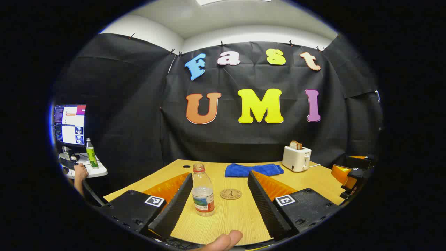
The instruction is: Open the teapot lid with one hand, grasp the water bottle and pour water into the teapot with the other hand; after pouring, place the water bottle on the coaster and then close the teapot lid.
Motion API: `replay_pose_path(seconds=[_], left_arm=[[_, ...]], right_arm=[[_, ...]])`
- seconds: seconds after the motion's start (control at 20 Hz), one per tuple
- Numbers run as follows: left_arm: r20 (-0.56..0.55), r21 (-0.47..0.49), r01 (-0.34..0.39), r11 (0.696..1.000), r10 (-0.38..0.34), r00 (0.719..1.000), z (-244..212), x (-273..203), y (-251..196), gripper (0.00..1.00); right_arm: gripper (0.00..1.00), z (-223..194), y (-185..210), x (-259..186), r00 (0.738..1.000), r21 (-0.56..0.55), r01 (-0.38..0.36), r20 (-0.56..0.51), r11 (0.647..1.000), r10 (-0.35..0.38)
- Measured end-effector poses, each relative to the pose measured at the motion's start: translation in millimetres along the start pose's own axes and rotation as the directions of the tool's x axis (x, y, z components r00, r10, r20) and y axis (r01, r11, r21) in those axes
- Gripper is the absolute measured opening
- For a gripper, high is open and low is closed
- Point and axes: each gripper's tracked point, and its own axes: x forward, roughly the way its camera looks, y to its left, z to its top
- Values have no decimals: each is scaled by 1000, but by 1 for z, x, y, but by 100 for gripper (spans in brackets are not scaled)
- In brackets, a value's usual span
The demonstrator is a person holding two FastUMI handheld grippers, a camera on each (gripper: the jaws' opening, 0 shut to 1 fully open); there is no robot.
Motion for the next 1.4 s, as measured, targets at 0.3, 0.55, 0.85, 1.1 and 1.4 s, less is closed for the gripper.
replay_pose_path(seconds=[0.3, 0.55, 0.85, 1.1, 1.4], left_arm=[[0, 12, -27, 1000, 27, 1000, -2, 2, 3, 99], [-19, 30, -42, 999, 43, 999, -8, 4, 7, 99], [-59, 11, -59, 998, 60, 996, -20, 14, 17, 99], [-101, -2, -63, 998, 63, 993, -32, 21, 20, 99], [-63, 61, -58, 996, 62, 996, -24, 19, 23, 99]], right_arm=[[95, 7, -4, -3, 1000, -8, 2, 24, 1000, -2], [97, -1, 2, 1, 1000, -20, -12, -3, 1000, 12], [97, -9, 8, 11, 1000, -5, -19, -15, 1000, 19], [95, -32, 34, 36, 999, 30, -52, 6, 998, 52], [95, -82, 87, 93, 985, 83, -150, -71, 985, 156]])
